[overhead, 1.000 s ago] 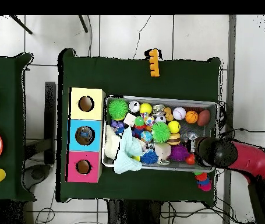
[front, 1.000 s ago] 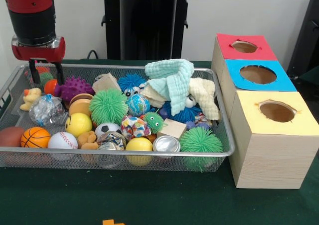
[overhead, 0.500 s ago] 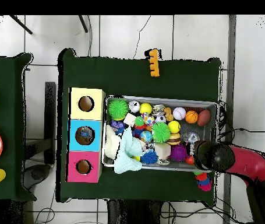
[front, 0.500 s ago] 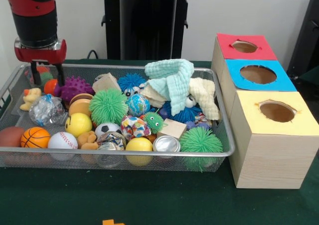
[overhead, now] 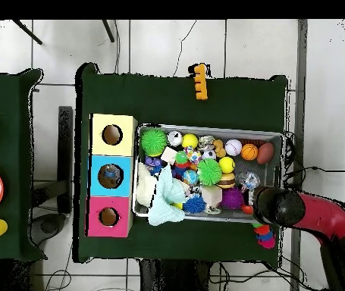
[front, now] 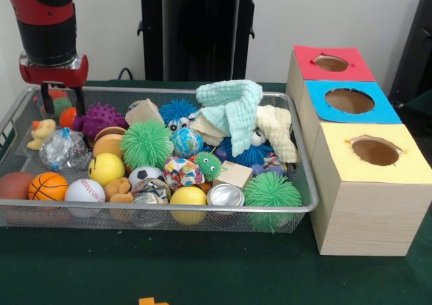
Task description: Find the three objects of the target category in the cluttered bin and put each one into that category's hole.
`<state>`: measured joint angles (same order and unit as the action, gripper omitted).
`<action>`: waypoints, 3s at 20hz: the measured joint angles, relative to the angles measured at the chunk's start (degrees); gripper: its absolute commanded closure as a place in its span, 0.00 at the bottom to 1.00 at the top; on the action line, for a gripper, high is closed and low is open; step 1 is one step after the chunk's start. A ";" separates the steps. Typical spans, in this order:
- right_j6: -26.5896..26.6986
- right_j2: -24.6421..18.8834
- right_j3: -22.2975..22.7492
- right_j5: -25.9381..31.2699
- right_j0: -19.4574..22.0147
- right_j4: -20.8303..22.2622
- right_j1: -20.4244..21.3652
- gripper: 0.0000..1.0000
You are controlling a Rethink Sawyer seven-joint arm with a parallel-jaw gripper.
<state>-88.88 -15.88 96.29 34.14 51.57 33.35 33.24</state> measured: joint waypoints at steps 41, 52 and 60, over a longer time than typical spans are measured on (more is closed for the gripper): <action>-0.01 2.62 -4.77 -7.36 -0.60 -0.97 -8.29 0.00; -0.01 3.01 -1.56 -7.31 -0.47 -3.40 -0.67 0.00; -0.01 3.03 -2.33 -7.31 -0.74 -3.75 -1.66 0.00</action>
<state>-88.89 -12.86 93.96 26.83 50.83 29.60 31.58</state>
